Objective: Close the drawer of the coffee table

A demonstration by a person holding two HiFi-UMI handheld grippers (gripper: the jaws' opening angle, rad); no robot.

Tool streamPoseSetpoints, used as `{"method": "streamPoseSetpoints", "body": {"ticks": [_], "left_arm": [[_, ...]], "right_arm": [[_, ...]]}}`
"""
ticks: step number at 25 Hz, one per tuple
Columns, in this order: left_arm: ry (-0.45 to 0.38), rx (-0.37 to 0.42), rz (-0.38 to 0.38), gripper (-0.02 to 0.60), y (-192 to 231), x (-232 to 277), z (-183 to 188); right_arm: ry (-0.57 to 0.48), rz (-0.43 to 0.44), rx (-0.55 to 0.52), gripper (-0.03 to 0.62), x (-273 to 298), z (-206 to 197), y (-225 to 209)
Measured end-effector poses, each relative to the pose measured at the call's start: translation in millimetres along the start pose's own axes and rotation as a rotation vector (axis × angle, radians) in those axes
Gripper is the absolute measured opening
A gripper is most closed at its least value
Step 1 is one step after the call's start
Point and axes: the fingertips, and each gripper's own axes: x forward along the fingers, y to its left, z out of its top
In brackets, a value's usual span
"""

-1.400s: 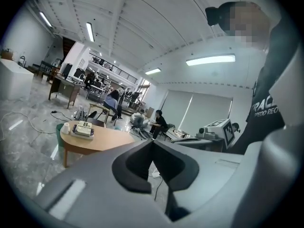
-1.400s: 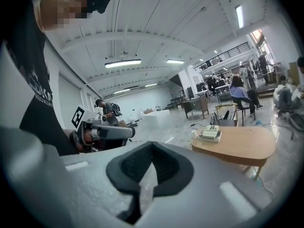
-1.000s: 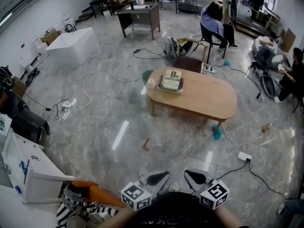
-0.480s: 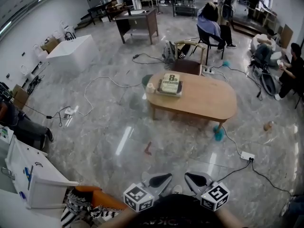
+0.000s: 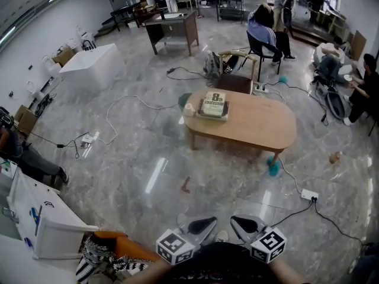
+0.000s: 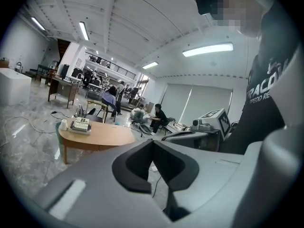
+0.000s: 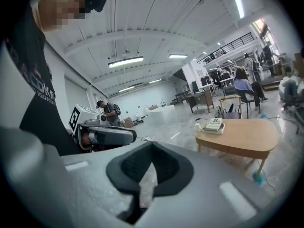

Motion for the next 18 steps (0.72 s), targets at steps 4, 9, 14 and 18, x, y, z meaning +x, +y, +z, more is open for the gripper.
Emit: {"method": "streamPoseSetpoints", "body": {"ticks": [4, 9, 14, 18], "left_arm": [[-0.009, -0.016, 0.006, 0.005, 1.3, -4.4, -1.2], [-0.013, -0.030, 0.009, 0.005, 1.7, 0.3, -3.0], [-0.014, -0.027, 0.003, 0.005, -0.7, -0.2, -4.2], [-0.013, -0.031, -0.001, 0.005, -4.3, -1.1, -6.1]], "right_arm": [[0.003, 0.004, -0.014, 0.002, 1.4, 0.9, 3.3], [0.005, 0.015, -0.017, 0.002, -0.5, -1.2, -0.2], [0.001, 0.003, -0.015, 0.002, -2.6, -1.0, 0.7], [0.001, -0.001, -0.016, 0.002, -6.6, -3.6, 1.4]]}}
